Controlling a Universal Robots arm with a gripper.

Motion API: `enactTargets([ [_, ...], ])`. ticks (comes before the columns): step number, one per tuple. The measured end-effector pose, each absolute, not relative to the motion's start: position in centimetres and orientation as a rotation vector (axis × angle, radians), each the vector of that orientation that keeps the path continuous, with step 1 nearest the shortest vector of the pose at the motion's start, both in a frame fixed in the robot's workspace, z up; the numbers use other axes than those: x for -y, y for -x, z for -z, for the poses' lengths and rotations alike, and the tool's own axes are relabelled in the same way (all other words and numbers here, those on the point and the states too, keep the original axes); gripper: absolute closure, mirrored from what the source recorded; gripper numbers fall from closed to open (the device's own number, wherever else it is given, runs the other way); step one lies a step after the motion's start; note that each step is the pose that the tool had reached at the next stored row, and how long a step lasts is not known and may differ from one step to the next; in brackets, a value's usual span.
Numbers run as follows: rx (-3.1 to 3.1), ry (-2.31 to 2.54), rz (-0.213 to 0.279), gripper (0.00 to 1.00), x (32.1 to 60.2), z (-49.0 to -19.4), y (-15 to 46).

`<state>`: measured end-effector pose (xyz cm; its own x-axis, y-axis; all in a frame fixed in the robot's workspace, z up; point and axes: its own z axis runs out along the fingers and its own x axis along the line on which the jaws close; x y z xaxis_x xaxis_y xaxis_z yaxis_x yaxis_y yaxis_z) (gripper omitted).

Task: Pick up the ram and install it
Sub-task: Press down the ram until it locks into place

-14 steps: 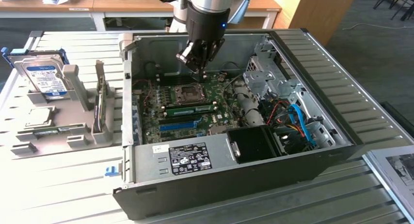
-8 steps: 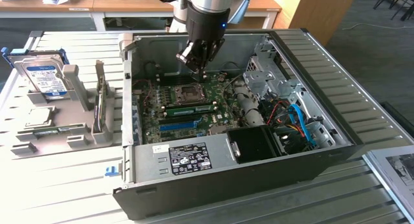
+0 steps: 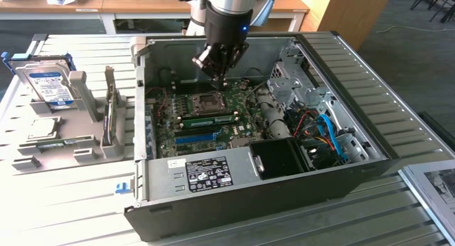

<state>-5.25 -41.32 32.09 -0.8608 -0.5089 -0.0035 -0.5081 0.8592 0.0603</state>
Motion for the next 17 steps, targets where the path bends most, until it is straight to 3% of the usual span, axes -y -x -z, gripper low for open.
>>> enactTargets([
  [17,3.104,-0.441,0.095,0.90,41.32,-32.00,5.24],
])
